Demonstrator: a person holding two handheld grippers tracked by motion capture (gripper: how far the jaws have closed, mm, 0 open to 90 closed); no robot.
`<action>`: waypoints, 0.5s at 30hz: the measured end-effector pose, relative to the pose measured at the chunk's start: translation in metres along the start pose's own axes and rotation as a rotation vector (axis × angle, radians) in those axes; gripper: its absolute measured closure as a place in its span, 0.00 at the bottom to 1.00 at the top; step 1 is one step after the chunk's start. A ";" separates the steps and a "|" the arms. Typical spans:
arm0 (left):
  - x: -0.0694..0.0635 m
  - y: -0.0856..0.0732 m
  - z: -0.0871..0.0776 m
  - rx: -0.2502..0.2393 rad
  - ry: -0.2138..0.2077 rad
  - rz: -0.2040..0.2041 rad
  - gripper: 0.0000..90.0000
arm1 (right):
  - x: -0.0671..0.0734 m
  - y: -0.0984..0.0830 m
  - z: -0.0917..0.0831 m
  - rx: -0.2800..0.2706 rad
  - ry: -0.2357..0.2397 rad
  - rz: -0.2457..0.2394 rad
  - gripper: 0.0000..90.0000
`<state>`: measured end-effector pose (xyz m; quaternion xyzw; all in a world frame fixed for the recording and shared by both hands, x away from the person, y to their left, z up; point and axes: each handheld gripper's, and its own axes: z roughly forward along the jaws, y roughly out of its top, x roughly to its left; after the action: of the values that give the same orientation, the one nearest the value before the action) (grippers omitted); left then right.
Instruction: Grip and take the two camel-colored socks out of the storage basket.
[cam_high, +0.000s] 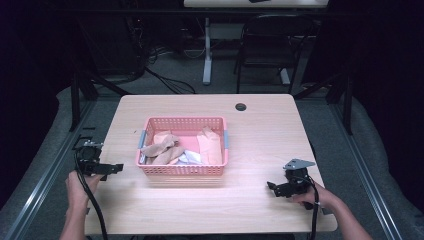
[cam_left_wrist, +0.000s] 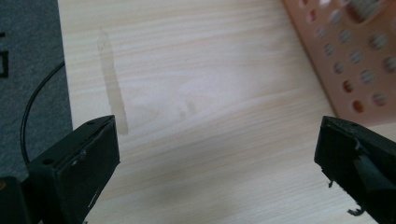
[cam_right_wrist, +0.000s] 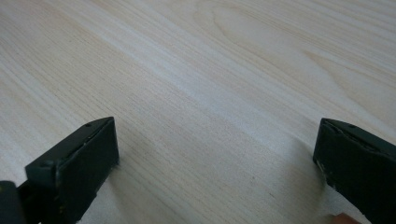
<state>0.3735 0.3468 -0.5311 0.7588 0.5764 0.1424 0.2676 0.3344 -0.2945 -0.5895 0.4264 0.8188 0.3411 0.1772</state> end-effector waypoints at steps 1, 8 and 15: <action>-0.003 0.004 -0.003 0.005 -0.017 0.006 0.00 | 0.000 0.000 -0.001 0.006 -0.004 -0.004 0.00; -0.012 0.013 -0.010 0.004 -0.029 0.031 0.00 | 0.000 0.000 -0.001 0.010 -0.008 -0.005 0.00; -0.022 0.028 -0.022 0.017 -0.046 0.075 0.00 | 0.004 0.002 -0.001 0.004 -0.025 -0.029 0.00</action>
<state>0.3775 0.3260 -0.4950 0.7852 0.5426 0.1299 0.2687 0.3325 -0.2915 -0.5875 0.4192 0.8232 0.3316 0.1912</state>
